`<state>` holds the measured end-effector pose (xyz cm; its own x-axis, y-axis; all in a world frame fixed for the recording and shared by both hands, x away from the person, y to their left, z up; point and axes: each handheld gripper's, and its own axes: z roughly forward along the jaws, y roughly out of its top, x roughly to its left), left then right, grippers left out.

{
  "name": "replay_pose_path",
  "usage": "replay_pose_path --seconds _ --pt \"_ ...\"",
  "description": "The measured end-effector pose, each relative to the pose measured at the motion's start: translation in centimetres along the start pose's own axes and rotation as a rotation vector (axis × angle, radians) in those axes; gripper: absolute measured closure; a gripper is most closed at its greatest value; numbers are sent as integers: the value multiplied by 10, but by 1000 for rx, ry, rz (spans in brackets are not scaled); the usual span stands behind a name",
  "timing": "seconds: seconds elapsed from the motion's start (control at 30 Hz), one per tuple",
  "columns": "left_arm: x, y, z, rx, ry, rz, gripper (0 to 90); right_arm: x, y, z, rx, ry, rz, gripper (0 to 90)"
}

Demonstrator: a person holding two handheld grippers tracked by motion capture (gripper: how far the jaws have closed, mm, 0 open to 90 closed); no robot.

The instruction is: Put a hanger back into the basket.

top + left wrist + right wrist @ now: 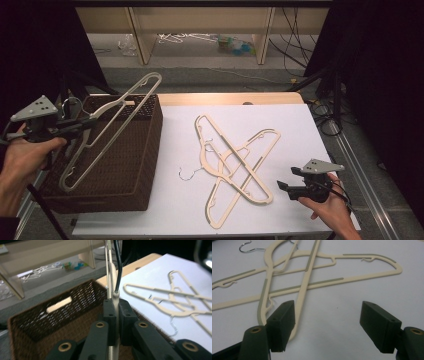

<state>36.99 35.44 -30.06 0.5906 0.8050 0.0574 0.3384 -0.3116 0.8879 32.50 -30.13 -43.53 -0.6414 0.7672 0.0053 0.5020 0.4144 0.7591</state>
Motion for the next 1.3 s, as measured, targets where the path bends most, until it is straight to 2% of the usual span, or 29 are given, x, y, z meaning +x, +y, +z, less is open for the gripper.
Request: replay_pose_path --seconds 0.17,0.2,0.3,0.43,0.5,0.6,0.63,0.67,0.7,0.73,0.83,0.87,0.93,0.97,1.0,1.03,1.1,1.13,1.17,1.2,1.23,1.27,1.3 --pt "11 -14 2 44 27 -9 857 0 0 1 -3 0 -9 296" --pt "14 -21 4 56 27 -23 857 0 0 1 -2 -1 -10 296" --pt "17 -30 6 67 17 -47 857 0 0 1 -1 1 -12 296" --pt "21 -40 14 101 7 -45 857 0 0 2 0 1 -11 296" --pt "22 -44 21 98 -8 -52 857 0 0 2 0 3 -11 296" --pt "25 -49 32 113 -19 -29 856 1 0 2 1 4 -11 296" --pt "26 -50 34 147 -17 -7 856 1 0 2 3 7 -6 294" --pt "26 -52 39 129 -18 -25 856 2 0 2 4 6 -3 291" --pt "24 -54 43 126 -21 -64 856 1 0 3 0 3 -16 287" --pt "28 -55 46 139 -25 -23 856 2 0 3 2 9 -14 286" --pt "30 -61 55 151 -18 -62 855 2 0 3 0 8 -13 269" --pt "32 -62 56 180 -15 -59 855 3 0 2 3 12 -8 265" --pt "33 -66 61 193 0 -84 855 3 0 3 -1 8 -14 265" --pt "35 -68 63 204 2 -69 854 3 0 3 0 10 -10 265" --pt "35 -70 65 209 14 -74 854 3 0 3 0 11 -10 265" --pt "35 -72 66 196 26 -119 853 4 0 3 1 11 -10 265" --pt "42 -72 66 182 31 -63 851 3 0 3 0 11 -16 265" --pt "44 -73 66 179 47 -59 845 3 0 3 -1 12 -15 265" --pt "43 -74 65 201 76 -113 831 4 0 3 -1 13 -16 265" --pt "47 -74 64 218 103 -98 814 3 0 3 -2 11 -19 265" --pt "47 -75 63 226 132 -124 790 4 0 3 0 14 -17 265" --pt "50 -76 61 245 147 -123 767 4 0 3 1 15 -17 265" --pt "49 -76 60 239 179 -164 740 4 0 3 5 20 -13 265"
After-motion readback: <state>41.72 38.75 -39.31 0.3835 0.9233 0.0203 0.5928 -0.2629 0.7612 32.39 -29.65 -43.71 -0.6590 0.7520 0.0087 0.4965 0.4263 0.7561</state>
